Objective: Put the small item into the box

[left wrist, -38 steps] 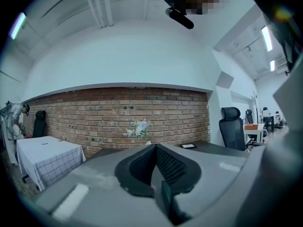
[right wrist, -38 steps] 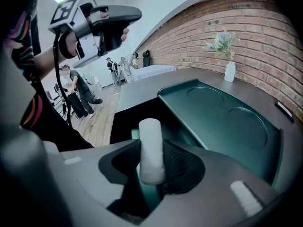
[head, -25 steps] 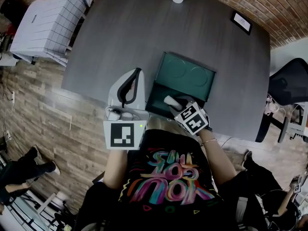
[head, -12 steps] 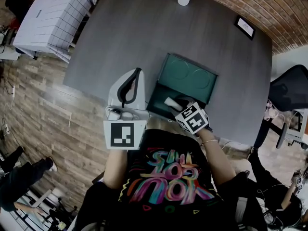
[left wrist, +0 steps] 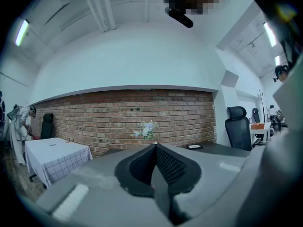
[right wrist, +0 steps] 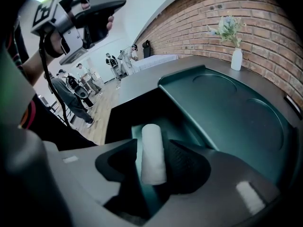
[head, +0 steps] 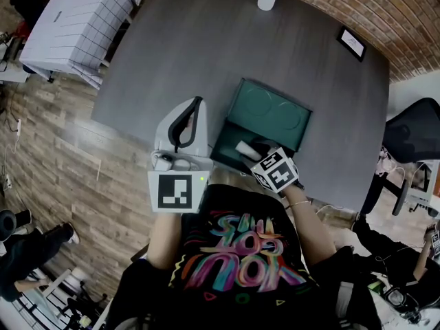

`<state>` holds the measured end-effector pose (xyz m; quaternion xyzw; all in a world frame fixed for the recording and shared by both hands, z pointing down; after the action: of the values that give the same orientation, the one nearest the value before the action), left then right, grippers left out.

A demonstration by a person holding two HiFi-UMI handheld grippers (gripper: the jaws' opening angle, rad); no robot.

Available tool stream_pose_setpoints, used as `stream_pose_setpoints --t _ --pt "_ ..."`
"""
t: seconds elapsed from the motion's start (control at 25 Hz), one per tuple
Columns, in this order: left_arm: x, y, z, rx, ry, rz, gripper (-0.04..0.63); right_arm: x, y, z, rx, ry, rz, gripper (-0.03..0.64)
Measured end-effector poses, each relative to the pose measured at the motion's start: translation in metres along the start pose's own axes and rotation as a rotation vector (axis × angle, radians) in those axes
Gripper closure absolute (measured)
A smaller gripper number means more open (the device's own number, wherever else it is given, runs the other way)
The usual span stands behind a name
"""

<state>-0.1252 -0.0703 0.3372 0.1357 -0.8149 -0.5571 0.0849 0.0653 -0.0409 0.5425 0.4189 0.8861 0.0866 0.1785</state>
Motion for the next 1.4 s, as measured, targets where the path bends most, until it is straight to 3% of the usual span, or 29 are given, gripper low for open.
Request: stream_pose_setpoints --t 0.48,0.84,1.4 --pt "0.001 -0.002 -0.008 0.000 0.020 0.002 0.594 0.004 -0.006 0.008 -0.029 -0.014 0.009 0.405" --pt "-0.001 -0.007 -0.012 -0.017 0.029 -0.005 0.594 0.008 -0.011 0.031 -0.110 -0.021 0.006 0.405" --pt "-0.007 -0.019 -0.012 -0.033 0.031 -0.047 0.594 0.017 -0.049 0.119 -0.511 0.007 0.036 0.413"
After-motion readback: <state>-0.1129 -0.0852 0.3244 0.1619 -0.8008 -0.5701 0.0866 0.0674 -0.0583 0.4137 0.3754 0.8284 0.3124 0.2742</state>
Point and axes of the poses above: the fingertips, and each gripper's own axes: z backward along the fingers, x to its left, y out of its underside, the point moved 8 cm from there along z, backward along the fingers, and after that the axes turned 14 degrees about x, right-handed, at the moved point
